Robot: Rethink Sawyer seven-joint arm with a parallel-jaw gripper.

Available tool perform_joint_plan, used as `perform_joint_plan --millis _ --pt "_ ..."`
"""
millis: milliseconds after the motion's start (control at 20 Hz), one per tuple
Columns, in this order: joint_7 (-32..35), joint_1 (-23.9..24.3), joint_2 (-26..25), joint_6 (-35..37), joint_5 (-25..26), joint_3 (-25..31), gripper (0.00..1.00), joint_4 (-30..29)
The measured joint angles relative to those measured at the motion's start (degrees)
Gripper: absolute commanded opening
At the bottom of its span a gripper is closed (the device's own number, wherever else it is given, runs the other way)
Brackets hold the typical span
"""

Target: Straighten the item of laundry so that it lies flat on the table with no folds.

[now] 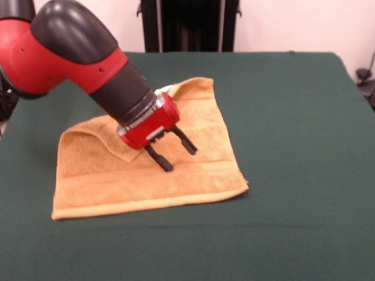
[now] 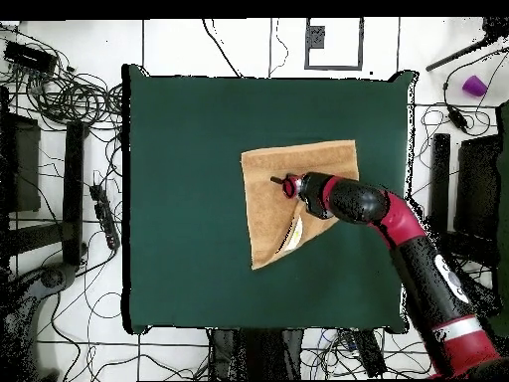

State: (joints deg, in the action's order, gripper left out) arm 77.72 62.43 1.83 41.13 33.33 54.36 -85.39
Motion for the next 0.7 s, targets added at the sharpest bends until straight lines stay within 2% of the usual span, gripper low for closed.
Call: perform_joint_plan --millis 350,700 --pt "0.00 -1.55 -2.67 0.15 -0.02 2.25 1.00 3.18" --pt "0.00 -2.00 -3.14 0.12 0.01 2.78 1.00 3.76"
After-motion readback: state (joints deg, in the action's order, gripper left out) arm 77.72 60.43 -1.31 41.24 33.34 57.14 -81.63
